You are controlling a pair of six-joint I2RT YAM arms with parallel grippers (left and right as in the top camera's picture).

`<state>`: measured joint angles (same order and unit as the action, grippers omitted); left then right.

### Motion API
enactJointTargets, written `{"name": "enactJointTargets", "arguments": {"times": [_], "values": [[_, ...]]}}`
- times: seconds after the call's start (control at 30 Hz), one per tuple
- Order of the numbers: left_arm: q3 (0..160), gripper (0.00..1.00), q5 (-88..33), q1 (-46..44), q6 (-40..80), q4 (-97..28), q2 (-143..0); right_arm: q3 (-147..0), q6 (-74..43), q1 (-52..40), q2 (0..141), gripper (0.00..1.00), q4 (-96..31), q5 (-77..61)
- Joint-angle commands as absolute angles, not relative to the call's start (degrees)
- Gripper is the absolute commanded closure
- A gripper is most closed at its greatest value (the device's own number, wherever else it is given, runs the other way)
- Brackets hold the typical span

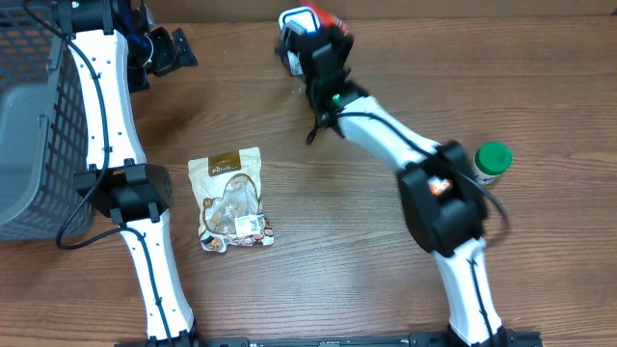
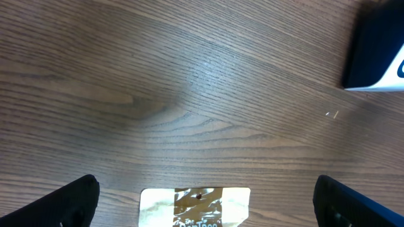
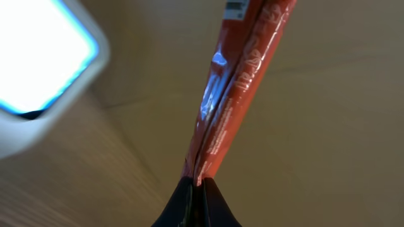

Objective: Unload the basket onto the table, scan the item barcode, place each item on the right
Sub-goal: 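Carry the red stick right and set it beside the tissue pack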

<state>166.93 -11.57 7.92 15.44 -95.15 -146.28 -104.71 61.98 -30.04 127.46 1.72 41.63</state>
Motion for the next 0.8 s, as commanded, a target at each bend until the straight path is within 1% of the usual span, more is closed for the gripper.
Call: {"name": "enactJointTargets", "arguments": {"times": [0.0, 0.17, 0.37, 0.43, 0.57, 0.67, 0.77], "values": [[167.94, 0.00, -11.42, 7.81, 15.22, -95.13, -145.88, -105.41, 51.37, -30.39, 112.62, 0.97, -2.11, 43.94], [167.94, 0.00, -11.42, 7.81, 15.22, -95.15, -145.88, -105.41, 37.12, -30.41, 98.63, 0.97, -17.45, 44.14], [167.94, 0.00, -11.42, 7.81, 15.22, -95.13, -145.88, -105.41, 11.20, -28.18, 85.71, 0.96, -45.45, 42.37], [167.94, 0.00, -11.42, 7.81, 15.22, -95.13, -145.88, -105.41, 4.05, -26.59, 83.13, 0.96, -56.88, 37.15], [167.96, 0.00, -11.42, 7.81, 15.22, -95.13, -145.88, -105.23, -4.40, -22.33, 82.06, 0.96, -75.24, 23.77], [167.96, 0.00, -11.42, 7.81, 15.22, -95.13, -145.88, -102.30, -8.71, -18.92, 82.56, 0.96, -82.04, 16.49], [167.94, 0.00, -11.42, 7.81, 15.22, -95.13, -145.88, -96.05, -10.72, -15.99, 83.09, 0.96, -82.72, 15.33]]}}
